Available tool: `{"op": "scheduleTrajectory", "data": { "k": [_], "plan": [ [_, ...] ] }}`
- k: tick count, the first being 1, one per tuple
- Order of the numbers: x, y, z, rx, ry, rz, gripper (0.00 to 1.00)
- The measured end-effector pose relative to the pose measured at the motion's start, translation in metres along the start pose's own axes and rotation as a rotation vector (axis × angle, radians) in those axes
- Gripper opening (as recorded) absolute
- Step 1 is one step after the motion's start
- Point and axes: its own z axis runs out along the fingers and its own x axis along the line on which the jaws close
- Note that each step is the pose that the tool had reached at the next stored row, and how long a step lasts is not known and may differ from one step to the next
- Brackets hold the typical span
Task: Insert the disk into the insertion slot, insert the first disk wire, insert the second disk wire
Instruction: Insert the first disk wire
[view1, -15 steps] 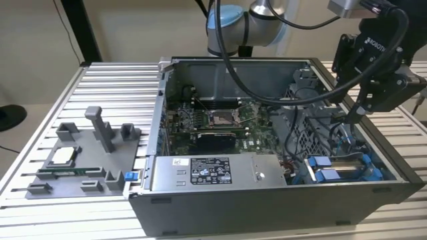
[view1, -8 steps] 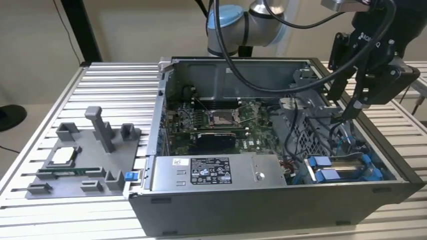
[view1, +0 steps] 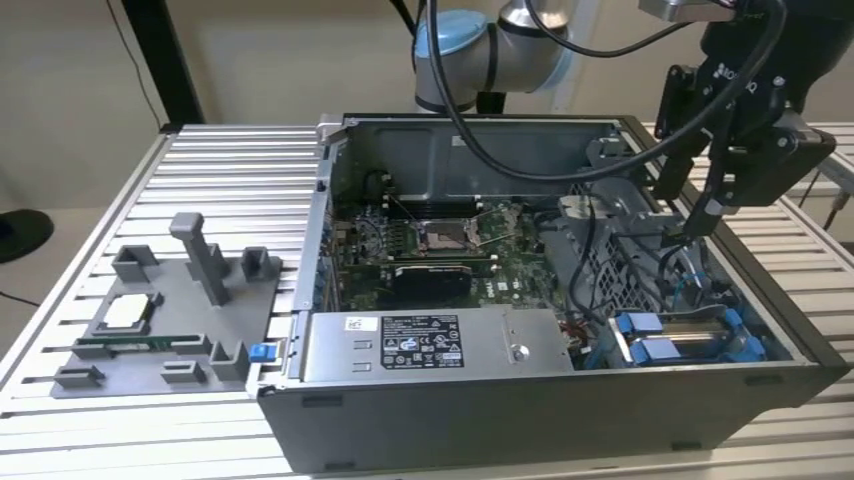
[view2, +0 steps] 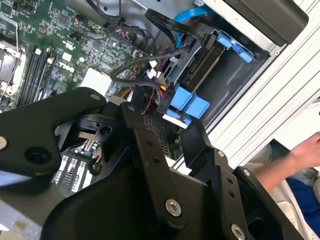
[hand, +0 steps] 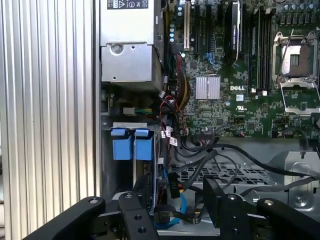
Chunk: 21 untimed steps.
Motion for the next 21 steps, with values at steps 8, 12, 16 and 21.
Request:
{"op": "scheduleTrajectory", "data": {
  "k": [8, 12, 16, 21],
  "plan": [
    [-0.0112, 0.0002, 0.0017, 0.0026, 0.0392, 0.001, 1.0],
    [-0.0067, 0.0, 0.0045, 0.0035, 0.0407, 0.001, 1.0],
    [-0.0026, -0.0003, 0.0111, 0.0056, 0.0399, -0.01, 1.0],
    [-0.0024, -0.0005, 0.0148, 0.0144, 0.0383, -0.062, 1.0]
  ]
}}
